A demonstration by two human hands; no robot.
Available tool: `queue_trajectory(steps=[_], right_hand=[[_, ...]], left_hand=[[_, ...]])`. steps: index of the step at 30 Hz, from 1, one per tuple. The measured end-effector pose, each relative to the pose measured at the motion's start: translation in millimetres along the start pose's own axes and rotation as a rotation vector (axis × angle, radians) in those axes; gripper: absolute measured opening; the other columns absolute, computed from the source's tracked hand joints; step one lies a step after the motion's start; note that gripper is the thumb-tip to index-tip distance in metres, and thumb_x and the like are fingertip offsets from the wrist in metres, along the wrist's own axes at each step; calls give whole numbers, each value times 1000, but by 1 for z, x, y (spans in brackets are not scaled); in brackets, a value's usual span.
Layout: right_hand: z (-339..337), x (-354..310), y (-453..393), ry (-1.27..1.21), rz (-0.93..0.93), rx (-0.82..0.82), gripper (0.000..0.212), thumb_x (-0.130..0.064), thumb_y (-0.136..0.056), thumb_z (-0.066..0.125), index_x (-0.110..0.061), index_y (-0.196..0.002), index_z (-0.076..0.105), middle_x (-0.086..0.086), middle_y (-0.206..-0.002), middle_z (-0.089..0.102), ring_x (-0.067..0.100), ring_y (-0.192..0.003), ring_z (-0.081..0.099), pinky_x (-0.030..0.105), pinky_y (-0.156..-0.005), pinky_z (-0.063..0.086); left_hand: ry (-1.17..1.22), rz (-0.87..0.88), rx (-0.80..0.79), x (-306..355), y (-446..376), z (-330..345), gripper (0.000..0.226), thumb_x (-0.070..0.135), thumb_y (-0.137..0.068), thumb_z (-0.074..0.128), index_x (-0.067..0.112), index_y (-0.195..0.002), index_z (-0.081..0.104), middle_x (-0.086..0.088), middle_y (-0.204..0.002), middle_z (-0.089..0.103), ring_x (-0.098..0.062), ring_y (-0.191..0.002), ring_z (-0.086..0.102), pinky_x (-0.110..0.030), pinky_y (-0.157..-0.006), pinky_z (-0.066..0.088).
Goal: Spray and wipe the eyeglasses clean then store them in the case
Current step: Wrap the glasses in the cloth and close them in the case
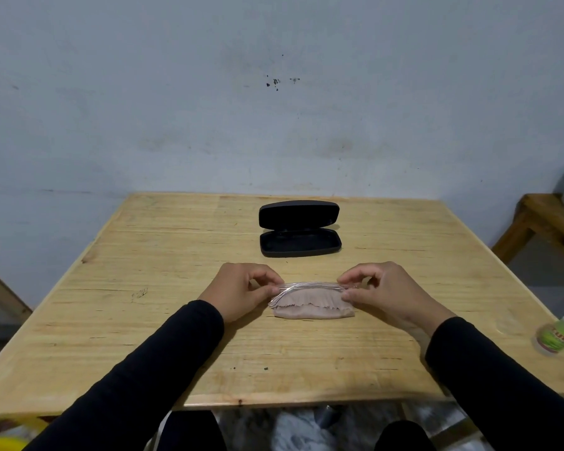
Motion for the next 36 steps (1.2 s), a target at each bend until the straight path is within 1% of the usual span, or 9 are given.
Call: queue_trajectory(steps=[3,8,10,14,17,20,29,34,36], right_hand=[[-2,-15,0,129,-52,46,13,-11,-79,74,-20,-88,74,-3,-89,69,-11,-59,58,6,-55,44],[-21,-46,-20,280,-203,138,15,-15,-80,73,-28,-88,72,-10,-88,66,1,-62,51,15,-61,39],[-30,-55,-35,316,-247,191,14,-17,-80,73,-28,-89,72,-7,-92,66,10,-70,55,13,-60,38],[-38,-66,-62,355,-275,275,14,-17,-82,71,-26,-92,72,-5,-96,63,3,-68,51,8,-61,38],[-36,-63,-75,358,-270,291,14,-15,-81,71,-25,-91,72,-3,-98,63,1,-68,50,8,-65,36],[-32,-54,-85,359,-241,288,14,-13,-81,72,-21,-92,73,-1,-98,62,0,-68,50,9,-66,37],[-20,-42,-96,361,-194,277,14,-14,-86,68,-21,-96,73,0,-99,60,0,-71,49,8,-62,35],[-17,-45,-95,370,-198,284,17,-9,-88,64,-10,-102,74,-19,-79,49,-3,-66,48,-3,-57,37],[-17,-45,-96,390,-201,291,18,-8,-89,63,-9,-103,73,-15,-80,50,-5,-66,46,-6,-60,34]], left_hand=[[-19,-18,67,6,-1,-3,13,21,-81,69,33,-79,72,17,-76,70,-3,-69,62,-15,-67,48],[-102,97,271,24,-13,-26,14,18,-80,70,31,-84,72,15,-83,71,-2,-80,62,-14,-76,47],[-171,169,360,29,-24,-36,13,16,-80,71,25,-89,73,9,-84,73,-3,-78,62,-4,-75,41],[-211,227,495,35,-42,-44,14,8,-81,68,17,-90,73,2,-84,73,-10,-78,63,-8,-76,42],[-215,212,507,30,-52,-41,13,5,-82,66,12,-90,73,-4,-86,73,-20,-82,65,-31,-79,52],[-216,179,475,20,-61,-36,14,2,-82,64,9,-91,72,-7,-85,73,-23,-81,66,-39,-79,54],[-236,58,404,-3,-72,-24,17,6,-86,57,12,-94,71,-7,-87,71,-22,-83,64,-36,-80,51],[-271,52,376,-11,-76,-20,17,8,-87,57,12,-96,71,-8,-87,72,-24,-82,64,-36,-79,51],[-289,56,371,-13,-78,-19,17,8,-87,58,12,-97,71,-10,-87,72,-26,-81,64,-37,-78,51]])
Point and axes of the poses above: each hand's wrist, its own y-axis away from the middle knuckle, its own z-axis out of the palm, x = y × z, the point moved 8 cm from there along -y, towards the middle knuckle
